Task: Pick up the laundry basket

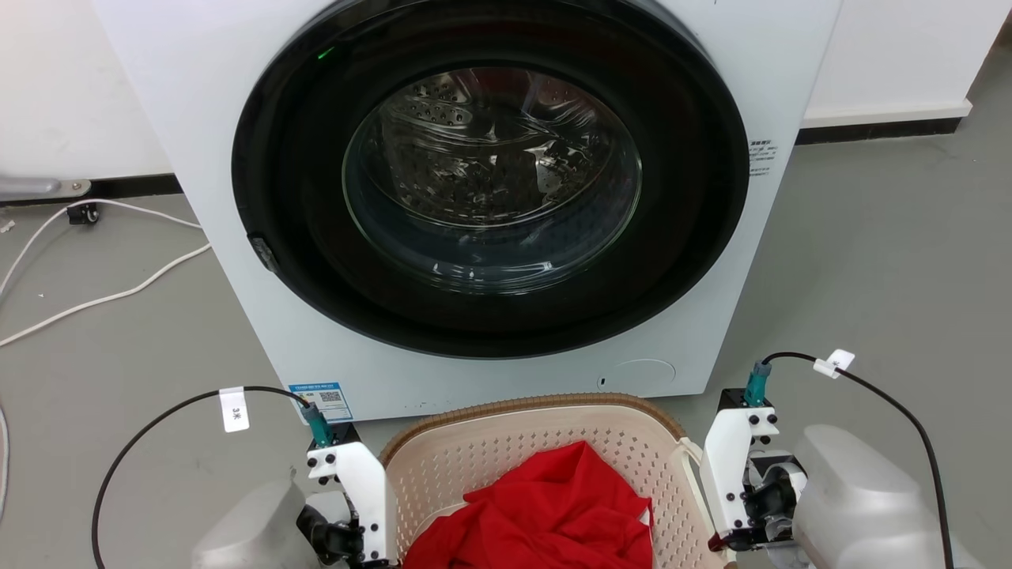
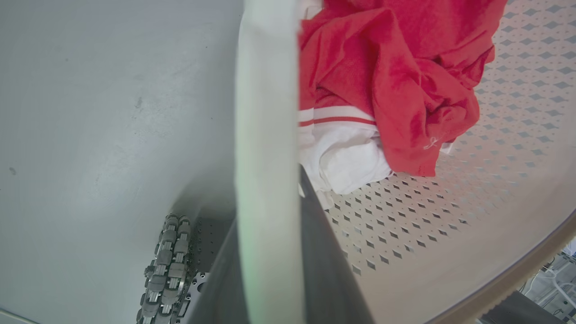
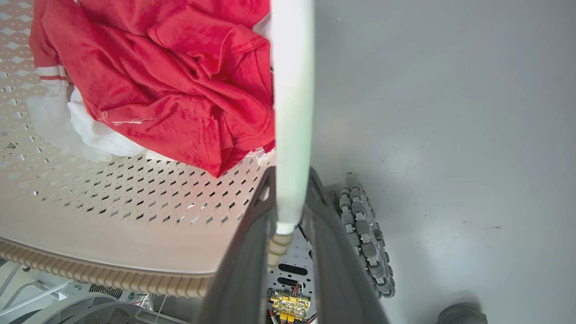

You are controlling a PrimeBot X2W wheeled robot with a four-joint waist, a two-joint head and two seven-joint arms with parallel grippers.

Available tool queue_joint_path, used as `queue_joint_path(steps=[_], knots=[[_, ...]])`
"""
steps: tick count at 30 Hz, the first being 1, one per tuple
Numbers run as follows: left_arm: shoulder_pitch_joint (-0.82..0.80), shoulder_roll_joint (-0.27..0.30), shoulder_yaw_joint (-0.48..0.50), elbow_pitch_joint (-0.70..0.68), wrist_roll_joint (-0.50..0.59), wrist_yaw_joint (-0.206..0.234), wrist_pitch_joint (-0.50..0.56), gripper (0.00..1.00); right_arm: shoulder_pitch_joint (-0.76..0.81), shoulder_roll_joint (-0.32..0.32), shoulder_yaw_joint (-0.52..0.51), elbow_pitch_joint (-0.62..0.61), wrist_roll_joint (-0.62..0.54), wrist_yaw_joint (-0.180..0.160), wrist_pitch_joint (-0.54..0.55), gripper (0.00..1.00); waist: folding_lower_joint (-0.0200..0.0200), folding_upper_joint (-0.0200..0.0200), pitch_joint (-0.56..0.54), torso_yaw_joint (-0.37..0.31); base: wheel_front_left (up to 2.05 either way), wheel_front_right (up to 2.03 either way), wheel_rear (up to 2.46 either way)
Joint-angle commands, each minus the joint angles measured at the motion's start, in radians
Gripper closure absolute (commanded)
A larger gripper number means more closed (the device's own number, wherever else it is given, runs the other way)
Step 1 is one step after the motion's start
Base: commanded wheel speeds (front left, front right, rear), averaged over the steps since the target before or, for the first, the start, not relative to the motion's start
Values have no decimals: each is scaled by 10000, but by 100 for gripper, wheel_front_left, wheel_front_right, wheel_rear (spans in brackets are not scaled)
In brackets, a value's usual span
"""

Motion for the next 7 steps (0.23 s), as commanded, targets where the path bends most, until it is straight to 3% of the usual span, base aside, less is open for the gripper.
queue_joint_path(steps=[1,7], knots=[[-43,-36,0,-69,-105,-105,-38,100,177,-7,19,25,-87,-3,-32,100,0,0,1,3,0,0,0],[-45,-30,-52,-44,-151,-105,-73,100,200,23,-67,24,-118,-3,-30,100,0,0,22,13,0,0,0]])
